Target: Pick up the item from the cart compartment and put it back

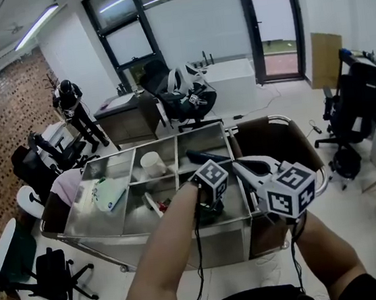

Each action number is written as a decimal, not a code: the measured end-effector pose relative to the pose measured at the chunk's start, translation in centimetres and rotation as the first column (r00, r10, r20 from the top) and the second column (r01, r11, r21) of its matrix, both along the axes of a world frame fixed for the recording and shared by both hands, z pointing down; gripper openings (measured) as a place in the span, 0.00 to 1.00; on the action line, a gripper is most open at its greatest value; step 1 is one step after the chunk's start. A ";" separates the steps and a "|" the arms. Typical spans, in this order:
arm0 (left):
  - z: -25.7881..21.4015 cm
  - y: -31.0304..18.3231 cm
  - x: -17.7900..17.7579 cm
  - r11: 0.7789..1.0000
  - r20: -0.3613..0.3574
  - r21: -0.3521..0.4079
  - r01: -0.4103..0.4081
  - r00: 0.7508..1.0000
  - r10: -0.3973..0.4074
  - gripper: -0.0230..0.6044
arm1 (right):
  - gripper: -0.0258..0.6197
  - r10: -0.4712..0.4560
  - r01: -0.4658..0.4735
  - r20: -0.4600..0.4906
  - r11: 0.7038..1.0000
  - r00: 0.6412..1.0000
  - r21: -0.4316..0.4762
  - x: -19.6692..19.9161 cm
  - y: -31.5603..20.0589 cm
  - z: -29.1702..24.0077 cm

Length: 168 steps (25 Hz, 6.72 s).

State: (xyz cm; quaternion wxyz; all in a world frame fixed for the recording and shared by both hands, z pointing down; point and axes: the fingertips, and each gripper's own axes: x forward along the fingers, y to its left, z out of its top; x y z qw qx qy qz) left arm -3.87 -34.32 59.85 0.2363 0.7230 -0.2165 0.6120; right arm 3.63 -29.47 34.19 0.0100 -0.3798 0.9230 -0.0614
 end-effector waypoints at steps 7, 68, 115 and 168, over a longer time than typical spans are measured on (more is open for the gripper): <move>0.7 -0.1 0.1 0.999 -0.002 -0.030 -0.028 1.000 0.027 0.59 | 0.07 0.007 -0.007 -0.002 1.000 1.000 -0.014 0.1 -0.6 0.8; -26.2 14.0 -7.4 0.319 -0.810 0.579 0.750 0.573 0.125 0.21 | 0.07 0.073 -0.073 0.008 0.997 0.997 0.019 0.2 7.0 1.4; -25.3 11.4 -6.2 0.321 -0.779 0.613 0.722 0.621 0.091 0.21 | 0.07 0.070 -0.070 0.020 0.998 0.997 0.006 0.8 6.8 2.4; -17.8 -1.7 -2.1 0.619 -0.597 0.568 0.542 0.789 -0.143 0.34 | 0.07 0.106 -0.107 0.026 0.994 0.994 0.005 2.0 6.1 1.6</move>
